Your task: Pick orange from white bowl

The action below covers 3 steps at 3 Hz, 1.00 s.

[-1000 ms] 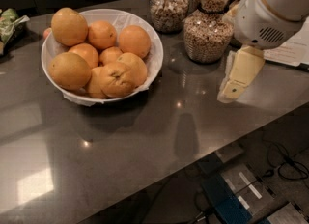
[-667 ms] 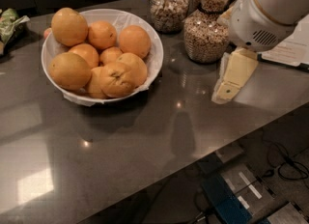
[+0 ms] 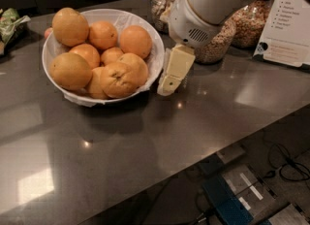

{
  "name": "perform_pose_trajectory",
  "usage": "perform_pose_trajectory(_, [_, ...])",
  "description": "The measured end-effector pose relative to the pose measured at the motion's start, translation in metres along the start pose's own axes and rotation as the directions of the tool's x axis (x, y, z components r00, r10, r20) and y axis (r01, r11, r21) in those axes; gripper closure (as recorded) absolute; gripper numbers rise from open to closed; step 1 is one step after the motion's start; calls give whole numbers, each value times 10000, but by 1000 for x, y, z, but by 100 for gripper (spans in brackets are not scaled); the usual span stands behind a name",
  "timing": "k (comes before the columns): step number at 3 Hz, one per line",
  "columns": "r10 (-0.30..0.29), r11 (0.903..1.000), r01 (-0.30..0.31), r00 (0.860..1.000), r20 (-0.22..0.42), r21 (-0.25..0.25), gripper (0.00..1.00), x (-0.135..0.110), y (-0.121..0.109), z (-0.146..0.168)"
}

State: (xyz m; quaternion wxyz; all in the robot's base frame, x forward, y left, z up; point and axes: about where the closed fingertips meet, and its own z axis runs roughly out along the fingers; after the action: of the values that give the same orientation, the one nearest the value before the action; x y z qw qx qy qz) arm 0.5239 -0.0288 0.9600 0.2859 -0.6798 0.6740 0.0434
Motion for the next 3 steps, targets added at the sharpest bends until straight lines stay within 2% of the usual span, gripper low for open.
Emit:
perform_pose_trajectory(1, [-462, 9989, 462, 9967, 669, 17, 0, -30, -2, 13])
perform_pose_trajectory(2, [-463, 9989, 463, 9967, 672, 17, 0, -30, -2, 13])
perform_pose_trajectory(3, [-523, 9986, 521, 9937, 988, 53, 0, -37, 1, 22])
